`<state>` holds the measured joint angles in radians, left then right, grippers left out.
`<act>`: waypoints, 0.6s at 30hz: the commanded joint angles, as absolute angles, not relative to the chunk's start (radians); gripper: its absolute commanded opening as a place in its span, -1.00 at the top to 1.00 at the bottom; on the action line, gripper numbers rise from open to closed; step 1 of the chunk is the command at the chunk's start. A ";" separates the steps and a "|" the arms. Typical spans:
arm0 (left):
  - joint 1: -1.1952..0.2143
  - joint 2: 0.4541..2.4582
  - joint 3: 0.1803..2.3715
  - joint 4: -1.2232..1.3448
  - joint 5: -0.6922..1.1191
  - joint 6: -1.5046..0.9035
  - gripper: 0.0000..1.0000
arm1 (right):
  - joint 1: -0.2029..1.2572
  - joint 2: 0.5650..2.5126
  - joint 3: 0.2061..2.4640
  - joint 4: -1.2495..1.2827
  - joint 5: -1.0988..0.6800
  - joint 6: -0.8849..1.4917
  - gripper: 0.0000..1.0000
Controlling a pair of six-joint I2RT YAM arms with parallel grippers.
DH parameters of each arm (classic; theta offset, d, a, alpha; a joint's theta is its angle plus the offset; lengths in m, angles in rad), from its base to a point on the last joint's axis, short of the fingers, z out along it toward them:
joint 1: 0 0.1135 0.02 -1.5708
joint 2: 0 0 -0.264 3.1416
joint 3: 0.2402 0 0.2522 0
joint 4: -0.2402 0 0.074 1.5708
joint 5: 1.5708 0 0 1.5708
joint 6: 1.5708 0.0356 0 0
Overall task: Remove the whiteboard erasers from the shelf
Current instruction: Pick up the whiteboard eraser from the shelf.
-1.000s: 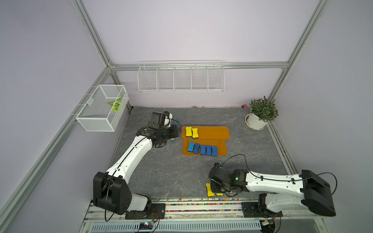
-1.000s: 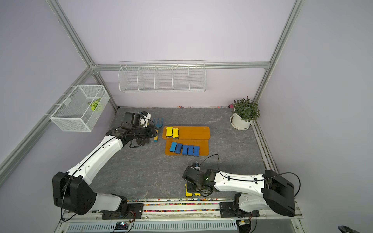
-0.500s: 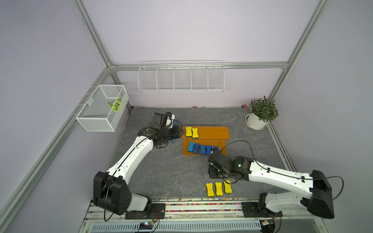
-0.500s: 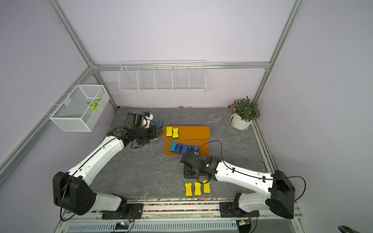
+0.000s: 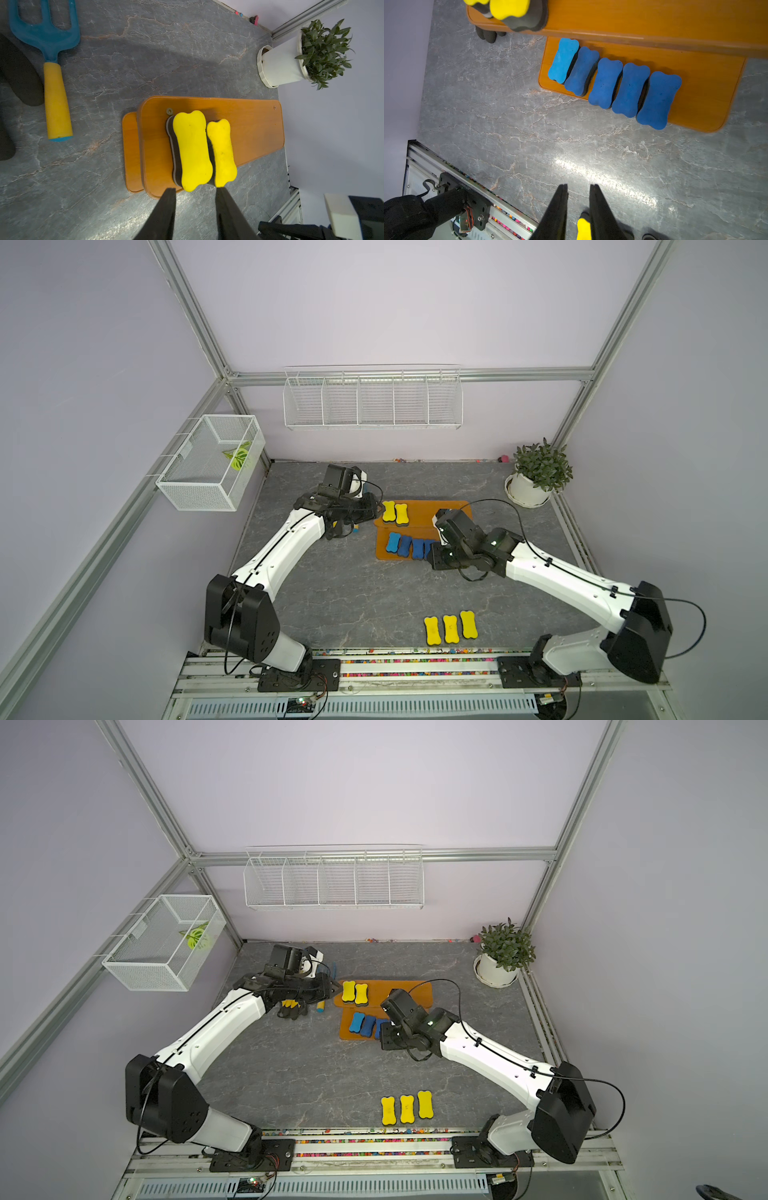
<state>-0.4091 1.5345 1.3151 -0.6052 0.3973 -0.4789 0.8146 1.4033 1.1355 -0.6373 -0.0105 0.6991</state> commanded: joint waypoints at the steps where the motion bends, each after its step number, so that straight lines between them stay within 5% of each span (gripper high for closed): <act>1: -0.422 1.570 1.362 -0.618 0.377 -0.486 0.25 | 0.791 1.392 1.117 -0.594 -0.053 0.660 0.48; 18: -0.442 1.669 1.416 -0.647 0.337 -0.483 0.30 | 0.728 1.368 1.047 -0.541 -0.103 0.661 0.48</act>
